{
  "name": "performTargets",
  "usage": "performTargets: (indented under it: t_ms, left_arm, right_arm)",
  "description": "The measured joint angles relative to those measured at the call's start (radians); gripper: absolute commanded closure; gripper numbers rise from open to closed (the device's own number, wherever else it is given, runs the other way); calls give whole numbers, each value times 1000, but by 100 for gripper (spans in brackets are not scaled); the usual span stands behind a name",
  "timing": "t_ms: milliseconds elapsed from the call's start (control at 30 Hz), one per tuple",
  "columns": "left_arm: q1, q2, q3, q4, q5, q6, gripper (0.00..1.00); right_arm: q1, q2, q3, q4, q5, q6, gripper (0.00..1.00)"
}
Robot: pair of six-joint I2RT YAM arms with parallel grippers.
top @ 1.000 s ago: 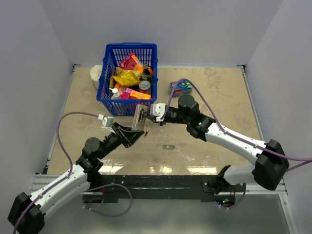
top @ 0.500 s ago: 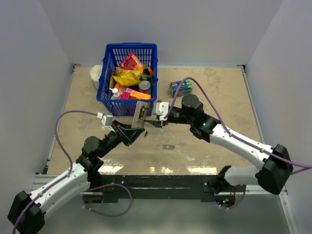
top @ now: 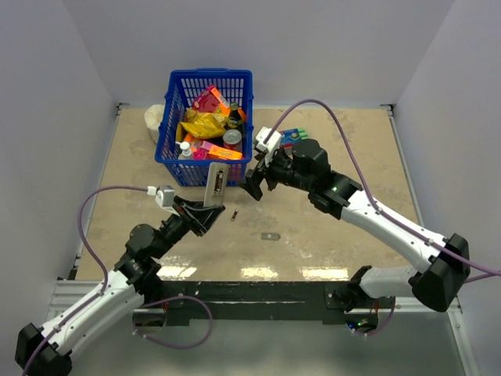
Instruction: Load the batteries into the remote control
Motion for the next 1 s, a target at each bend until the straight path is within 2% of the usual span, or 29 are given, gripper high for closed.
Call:
performTargets:
  t_ms: [200,433,633,867,1000]
  left_arm:
    - [0,-101,4,-209,-148,-1,100]
    - [0,-163,62,-441,-324,1,100]
    - [0,-181,92,-489,-382,29,100]
    - [0,-202,94,-522,-391,57,100]
    - [0,-211,95,-533,-392,64,100]
  right_arm:
    - [0,98,5,-123,99,127,23]
    - [55,269,5,-213,247,333,26]
    - [217,414,17,-220,419,491,34]
    - [286,562,71,-211,602,600,42]
    - [311,626,95,-192,683,645,50]
